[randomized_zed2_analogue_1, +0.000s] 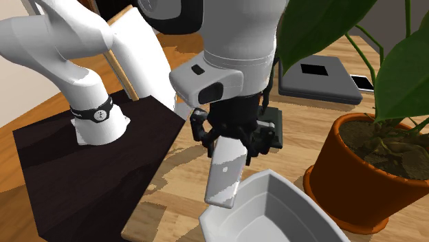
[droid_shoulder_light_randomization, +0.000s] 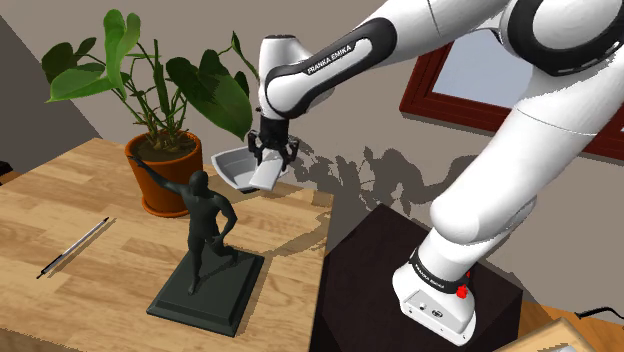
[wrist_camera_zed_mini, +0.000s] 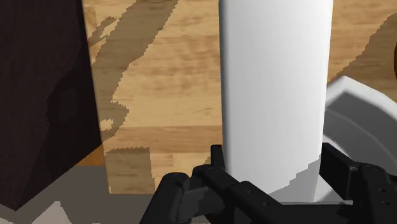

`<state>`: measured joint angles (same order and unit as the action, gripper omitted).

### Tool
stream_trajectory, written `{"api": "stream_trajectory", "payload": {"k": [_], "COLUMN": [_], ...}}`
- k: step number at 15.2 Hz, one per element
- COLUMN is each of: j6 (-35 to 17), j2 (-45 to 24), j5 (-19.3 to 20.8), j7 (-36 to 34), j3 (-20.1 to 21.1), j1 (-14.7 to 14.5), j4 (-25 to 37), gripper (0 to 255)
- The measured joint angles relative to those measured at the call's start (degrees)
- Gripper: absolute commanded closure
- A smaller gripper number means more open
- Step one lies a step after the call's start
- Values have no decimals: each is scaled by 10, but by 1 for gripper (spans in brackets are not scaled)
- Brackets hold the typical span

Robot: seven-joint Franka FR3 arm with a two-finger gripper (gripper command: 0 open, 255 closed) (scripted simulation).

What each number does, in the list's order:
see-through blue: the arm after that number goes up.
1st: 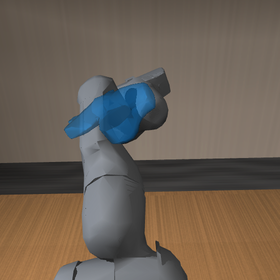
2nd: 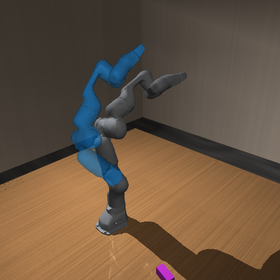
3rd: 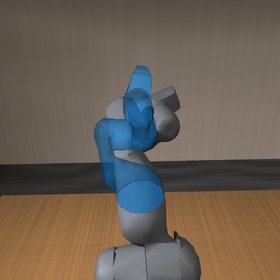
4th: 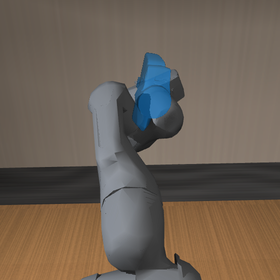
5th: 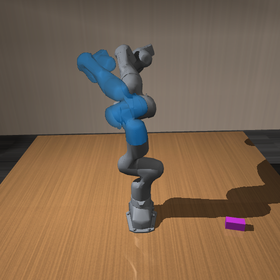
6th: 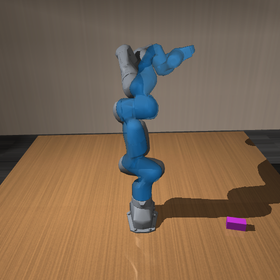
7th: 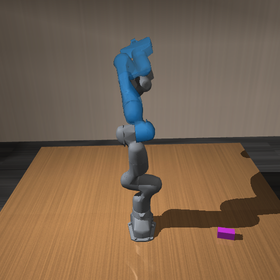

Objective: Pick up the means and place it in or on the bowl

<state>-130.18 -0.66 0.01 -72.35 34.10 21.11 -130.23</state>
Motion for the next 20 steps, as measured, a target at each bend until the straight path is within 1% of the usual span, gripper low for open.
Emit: {"api": "stream_trajectory", "payload": {"k": [4,9,10,12,20], "j6": [25,73,76,73,32], "j2": [-88,-196,-212,-231,-269], "j5": [60,117,125,134,157], "j7": [-19,-32,-33,-37,-50], "j3": [-13,-35,-39,-44,-56], "j1": [2,-18,-21,-27,-37], "j4": [98,238,256,270,261], "gripper": [255,255,255,255,255]}}
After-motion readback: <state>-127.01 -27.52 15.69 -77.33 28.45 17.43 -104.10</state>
